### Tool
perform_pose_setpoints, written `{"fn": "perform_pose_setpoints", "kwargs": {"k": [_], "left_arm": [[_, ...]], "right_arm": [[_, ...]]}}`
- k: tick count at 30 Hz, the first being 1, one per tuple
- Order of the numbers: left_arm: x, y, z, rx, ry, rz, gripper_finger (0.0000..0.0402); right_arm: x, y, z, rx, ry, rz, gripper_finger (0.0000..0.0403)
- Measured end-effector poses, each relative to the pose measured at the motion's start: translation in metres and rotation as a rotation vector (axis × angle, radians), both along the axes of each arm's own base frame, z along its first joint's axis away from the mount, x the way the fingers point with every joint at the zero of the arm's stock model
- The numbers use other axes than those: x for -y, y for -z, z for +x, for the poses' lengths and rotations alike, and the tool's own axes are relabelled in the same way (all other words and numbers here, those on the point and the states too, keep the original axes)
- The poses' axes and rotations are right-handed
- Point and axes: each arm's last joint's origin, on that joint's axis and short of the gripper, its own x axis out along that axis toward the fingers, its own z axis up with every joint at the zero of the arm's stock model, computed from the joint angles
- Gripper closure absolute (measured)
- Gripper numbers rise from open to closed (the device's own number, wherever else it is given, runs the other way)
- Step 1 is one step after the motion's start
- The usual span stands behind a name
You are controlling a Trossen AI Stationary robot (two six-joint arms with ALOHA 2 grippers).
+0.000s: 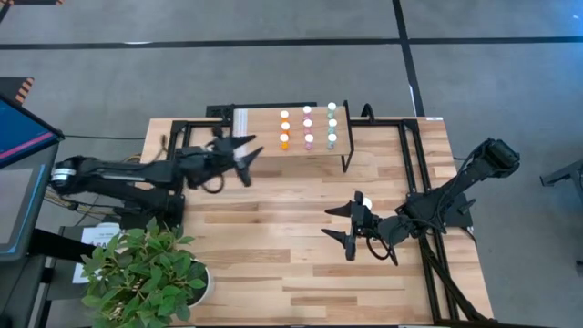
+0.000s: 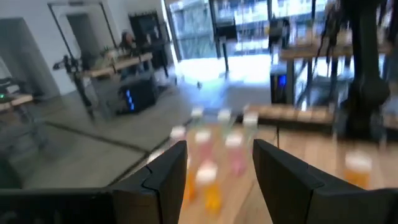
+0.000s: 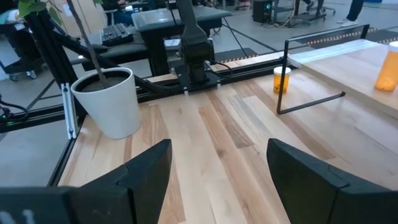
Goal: Pick and place medicine bottles onto shelf by color
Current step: Put the top large orange pill bottle on the shelf
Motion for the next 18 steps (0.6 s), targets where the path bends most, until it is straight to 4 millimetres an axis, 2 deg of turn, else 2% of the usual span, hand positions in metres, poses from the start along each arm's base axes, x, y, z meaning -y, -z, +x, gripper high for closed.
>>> {"fn": "perform_pose_setpoints", "kwargs": {"k": [4, 10, 14, 18], "left_arm": [[0.002, 0.0, -0.038, -0.115, -0.028, -0.06, 0.023], [-0.001, 0.012, -0.087, -0.224, -0.198, -0.179, 0.023], [-0.005, 0.023, -0.104, -0.294, -0.286, -0.261, 0.0231], [-0.011, 0.035, -0.111, -0.397, -0.384, -0.324, 0.0231]], "right_arm": [[0.0, 0.0, 0.0, 0.001, 0.0, 0.002, 0.0119], [0.0, 0.0, 0.0, 0.003, 0.001, 0.004, 0.0119], [0.001, 0.0, 0.0, 0.003, 0.003, 0.005, 0.0119], [0.001, 0.0, 0.0, 0.003, 0.004, 0.006, 0.0119]]}}
